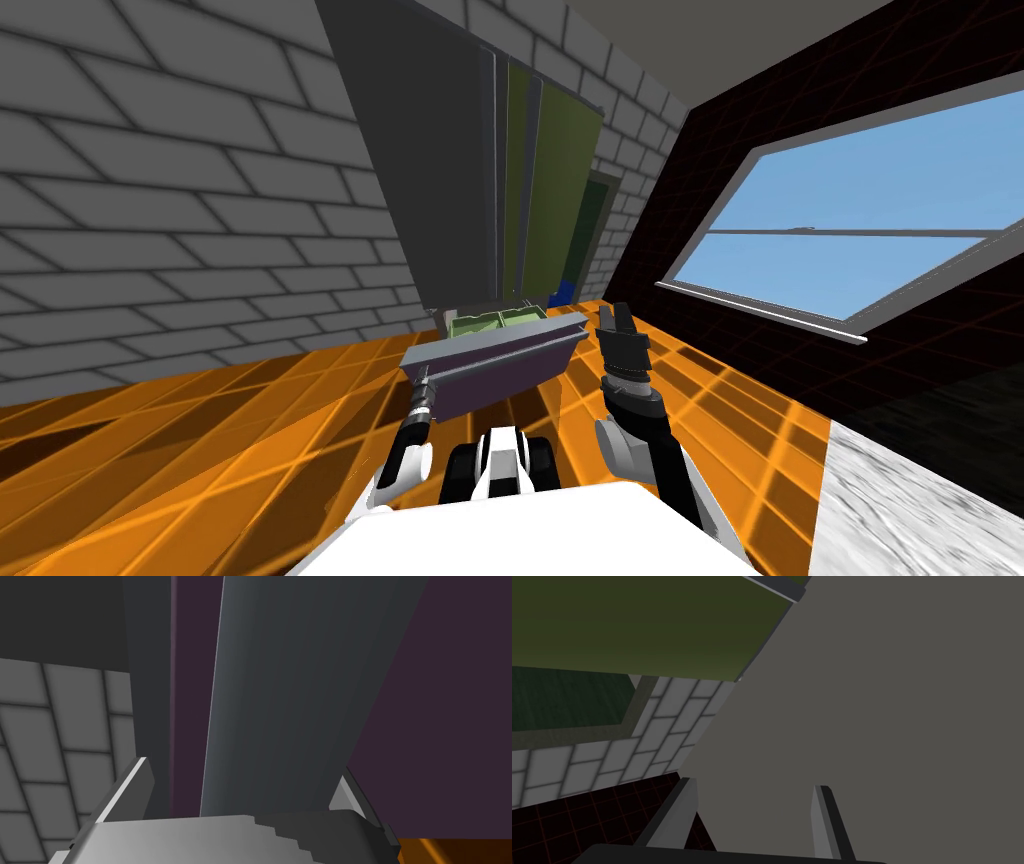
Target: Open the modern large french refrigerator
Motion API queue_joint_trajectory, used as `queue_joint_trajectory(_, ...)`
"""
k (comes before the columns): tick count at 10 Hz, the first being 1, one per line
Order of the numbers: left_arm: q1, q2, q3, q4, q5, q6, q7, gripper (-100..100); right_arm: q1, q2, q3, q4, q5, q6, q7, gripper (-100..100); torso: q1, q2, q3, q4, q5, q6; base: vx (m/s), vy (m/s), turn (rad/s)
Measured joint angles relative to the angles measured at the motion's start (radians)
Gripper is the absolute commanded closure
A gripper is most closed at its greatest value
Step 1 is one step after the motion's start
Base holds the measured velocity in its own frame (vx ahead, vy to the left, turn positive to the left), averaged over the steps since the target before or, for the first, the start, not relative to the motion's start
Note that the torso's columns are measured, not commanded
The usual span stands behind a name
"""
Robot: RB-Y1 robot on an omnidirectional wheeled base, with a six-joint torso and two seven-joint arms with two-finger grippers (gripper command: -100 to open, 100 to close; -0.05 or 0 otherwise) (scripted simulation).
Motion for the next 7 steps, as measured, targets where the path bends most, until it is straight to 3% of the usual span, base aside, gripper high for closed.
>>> queue_joint_trajectory(1,-0.016,0.002,0.004,0.006,0.001,0.015,-0.001,-100,0.000,0.000,0.000,0.000,0.000,0.000,0.000,0,0.000,0.000,0.000,0.001,0.000,0.001,-0.012,-0.004,-0.006)
queue_joint_trajectory(2,-0.015,0.000,0.004,0.013,0.001,0.020,-0.002,0,0.000,0.000,0.000,0.000,0.000,0.000,0.000,0,0.001,-0.004,-0.002,-0.003,0.003,0.001,0.000,0.000,0.000)
queue_joint_trajectory(7,-0.002,-0.004,0.001,0.029,0.001,0.034,-0.001,0,0.000,0.000,0.000,0.000,0.000,0.000,0.000,0,0.007,-0.016,-0.008,-0.013,0.010,0.004,0.000,0.000,0.000)
